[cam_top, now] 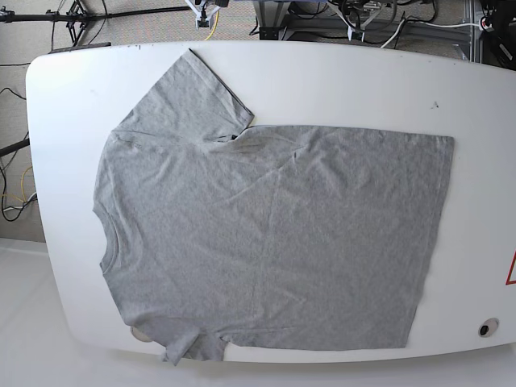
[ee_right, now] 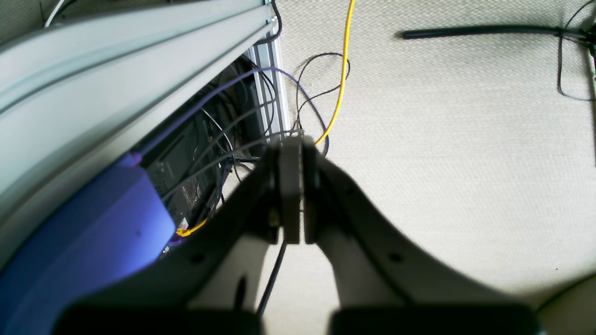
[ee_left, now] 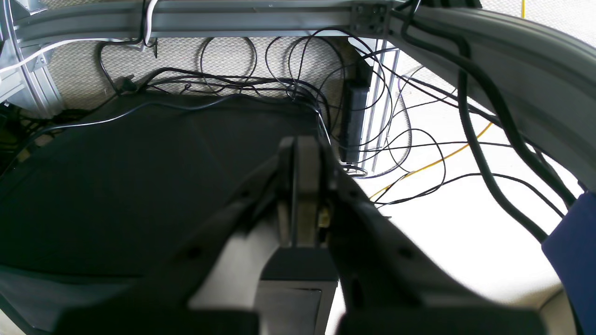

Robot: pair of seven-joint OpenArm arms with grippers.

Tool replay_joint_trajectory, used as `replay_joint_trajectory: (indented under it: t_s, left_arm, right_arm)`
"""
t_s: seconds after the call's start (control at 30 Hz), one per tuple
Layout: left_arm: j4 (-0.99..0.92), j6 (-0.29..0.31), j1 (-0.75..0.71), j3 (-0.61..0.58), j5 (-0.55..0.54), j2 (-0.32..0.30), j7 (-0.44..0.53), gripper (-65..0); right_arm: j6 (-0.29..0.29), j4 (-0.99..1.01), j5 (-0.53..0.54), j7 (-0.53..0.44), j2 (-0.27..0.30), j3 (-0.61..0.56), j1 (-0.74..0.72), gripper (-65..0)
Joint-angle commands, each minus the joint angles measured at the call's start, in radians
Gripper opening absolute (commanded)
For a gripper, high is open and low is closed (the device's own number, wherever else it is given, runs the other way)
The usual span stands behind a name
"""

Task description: Fold the T-shirt properly

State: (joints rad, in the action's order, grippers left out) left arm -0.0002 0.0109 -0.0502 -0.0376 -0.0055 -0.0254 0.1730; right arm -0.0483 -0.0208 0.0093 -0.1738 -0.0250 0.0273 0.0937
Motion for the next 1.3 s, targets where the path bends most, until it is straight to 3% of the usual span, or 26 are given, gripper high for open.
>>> replay_joint_trajectory:
  t_s: [0.0,0.53,1.27]
  left_arm:
    - [0.082,0.0,-0.083,-0.003,0.003,-0.009,-0.004,-65.0]
    - [0.053,-0.002,-0.104,0.003,-0.001,-0.012,-0.009,-65.0]
    - [0.078,-0.013,-0.172,-0.064,0.008,-0.026,0.03,-65.0]
  right_arm:
    - [-0.05,-0.061,-0.01,-0.001,0.01,0.004,0.081,-65.0]
    - [-0.107,-0.12,-0.011,-0.003,0.029,0.002,0.164,-65.0]
    - [-0.083,-0.081,-0.022,-0.052,0.035,0.011,0.151,-65.0]
